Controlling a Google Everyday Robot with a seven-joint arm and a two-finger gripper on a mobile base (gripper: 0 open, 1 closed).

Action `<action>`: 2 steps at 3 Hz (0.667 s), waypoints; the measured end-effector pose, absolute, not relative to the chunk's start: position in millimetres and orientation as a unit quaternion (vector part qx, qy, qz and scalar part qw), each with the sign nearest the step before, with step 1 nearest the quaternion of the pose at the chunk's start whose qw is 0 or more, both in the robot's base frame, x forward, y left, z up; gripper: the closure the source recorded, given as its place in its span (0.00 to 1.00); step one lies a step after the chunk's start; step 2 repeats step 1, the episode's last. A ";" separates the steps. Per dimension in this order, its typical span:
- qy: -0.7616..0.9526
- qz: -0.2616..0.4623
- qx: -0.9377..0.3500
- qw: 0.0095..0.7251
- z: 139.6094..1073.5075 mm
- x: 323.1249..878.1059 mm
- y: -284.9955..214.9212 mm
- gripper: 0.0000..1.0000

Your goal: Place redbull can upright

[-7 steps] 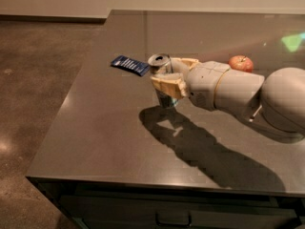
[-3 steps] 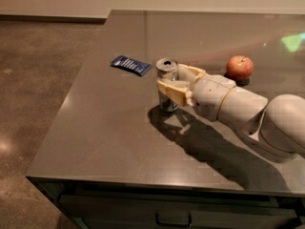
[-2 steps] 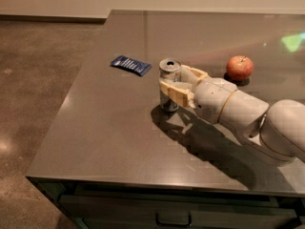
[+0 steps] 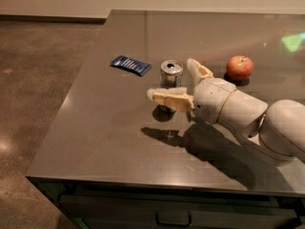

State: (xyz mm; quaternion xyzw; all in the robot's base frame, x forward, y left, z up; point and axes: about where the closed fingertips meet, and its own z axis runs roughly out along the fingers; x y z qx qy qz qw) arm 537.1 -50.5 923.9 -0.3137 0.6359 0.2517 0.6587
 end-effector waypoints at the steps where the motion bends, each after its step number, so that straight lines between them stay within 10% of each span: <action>1: 0.636 0.252 -0.314 0.659 923.9 537.1 -50.4 0.00; 2: 0.636 0.252 -0.314 0.659 923.9 537.1 -50.4 0.00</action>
Offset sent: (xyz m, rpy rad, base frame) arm 0.0000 0.0000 0.0000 0.0000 0.0000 0.0000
